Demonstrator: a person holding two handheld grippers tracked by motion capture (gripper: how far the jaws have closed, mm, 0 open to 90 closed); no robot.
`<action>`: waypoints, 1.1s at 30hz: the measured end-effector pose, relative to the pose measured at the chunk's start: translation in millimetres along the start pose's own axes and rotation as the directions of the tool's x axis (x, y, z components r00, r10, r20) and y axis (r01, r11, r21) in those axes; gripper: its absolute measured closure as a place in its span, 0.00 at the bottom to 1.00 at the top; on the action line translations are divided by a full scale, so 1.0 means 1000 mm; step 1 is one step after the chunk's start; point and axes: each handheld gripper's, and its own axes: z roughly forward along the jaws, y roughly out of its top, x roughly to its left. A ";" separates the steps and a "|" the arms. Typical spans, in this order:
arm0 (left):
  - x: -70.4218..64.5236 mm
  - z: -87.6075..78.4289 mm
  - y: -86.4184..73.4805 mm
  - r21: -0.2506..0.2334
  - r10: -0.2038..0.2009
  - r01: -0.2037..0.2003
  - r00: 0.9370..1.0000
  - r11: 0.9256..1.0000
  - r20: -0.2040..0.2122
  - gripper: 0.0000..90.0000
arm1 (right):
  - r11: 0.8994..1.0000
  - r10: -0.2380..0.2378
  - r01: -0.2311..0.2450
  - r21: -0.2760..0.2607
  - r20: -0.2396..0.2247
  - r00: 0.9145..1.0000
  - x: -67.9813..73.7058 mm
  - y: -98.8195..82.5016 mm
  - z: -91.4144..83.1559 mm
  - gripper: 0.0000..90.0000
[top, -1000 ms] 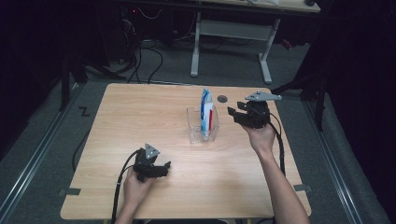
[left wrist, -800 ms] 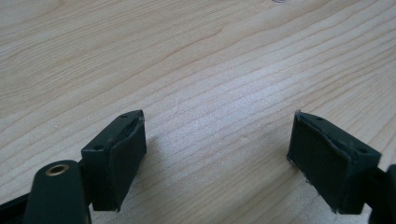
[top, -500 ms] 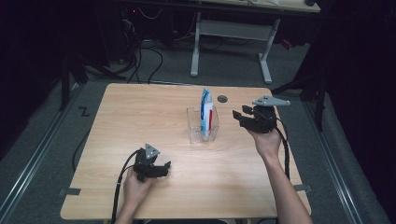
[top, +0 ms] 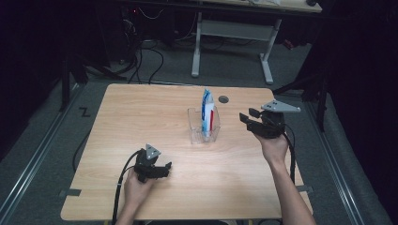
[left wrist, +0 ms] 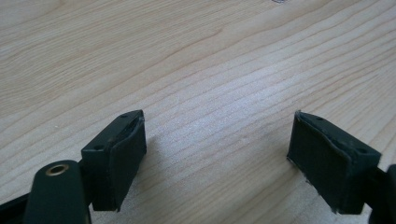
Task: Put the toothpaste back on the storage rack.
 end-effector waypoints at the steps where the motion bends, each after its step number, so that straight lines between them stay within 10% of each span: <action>1: 0.000 0.000 0.000 -0.001 0.000 0.000 1.000 1.000 -0.001 0.21 | 1.000 0.002 -0.002 -0.001 -0.002 1.000 -0.001 -0.001 -0.001 0.60; 33: 0.000 0.000 0.000 -0.001 -0.001 0.001 1.000 1.000 0.000 0.21 | 0.997 0.073 -0.073 -0.021 -0.001 0.997 -0.008 -0.044 -0.025 0.59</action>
